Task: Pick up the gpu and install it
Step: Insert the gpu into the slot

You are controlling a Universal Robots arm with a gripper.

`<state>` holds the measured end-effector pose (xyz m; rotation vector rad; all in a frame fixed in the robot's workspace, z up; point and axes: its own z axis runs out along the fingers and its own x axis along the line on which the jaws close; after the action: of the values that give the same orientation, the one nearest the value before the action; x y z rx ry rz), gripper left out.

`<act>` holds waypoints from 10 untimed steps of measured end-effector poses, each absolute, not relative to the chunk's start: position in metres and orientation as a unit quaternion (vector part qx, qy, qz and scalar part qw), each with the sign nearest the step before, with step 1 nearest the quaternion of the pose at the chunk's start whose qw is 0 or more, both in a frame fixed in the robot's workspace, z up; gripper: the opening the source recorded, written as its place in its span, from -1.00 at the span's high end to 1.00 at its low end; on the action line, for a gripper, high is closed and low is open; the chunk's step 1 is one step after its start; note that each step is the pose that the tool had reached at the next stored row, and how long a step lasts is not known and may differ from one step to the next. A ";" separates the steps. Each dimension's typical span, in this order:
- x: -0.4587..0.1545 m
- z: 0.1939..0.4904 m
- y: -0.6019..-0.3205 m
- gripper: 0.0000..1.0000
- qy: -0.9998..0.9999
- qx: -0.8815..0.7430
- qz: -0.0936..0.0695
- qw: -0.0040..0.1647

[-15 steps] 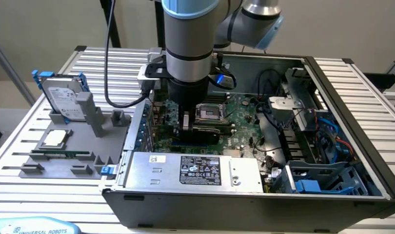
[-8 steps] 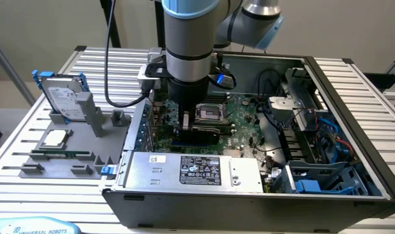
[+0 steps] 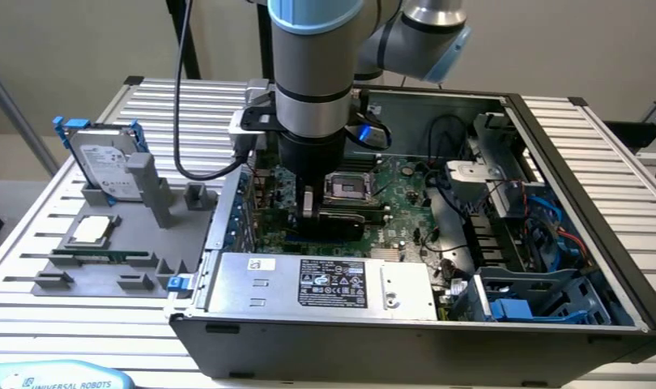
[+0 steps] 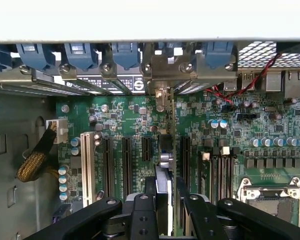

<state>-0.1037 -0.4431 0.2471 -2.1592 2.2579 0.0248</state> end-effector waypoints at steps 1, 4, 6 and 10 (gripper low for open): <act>-0.104 0.247 -0.443 0.47 0.723 -0.691 0.008 0.009; -0.104 0.247 -0.443 0.47 0.723 -0.691 0.008 0.009; -0.104 0.247 -0.443 0.47 0.723 -0.691 0.008 0.009; -0.104 0.247 -0.443 0.33 0.723 -0.691 0.008 0.009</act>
<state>-0.1038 -0.4430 0.2467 -2.1585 2.2581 0.0250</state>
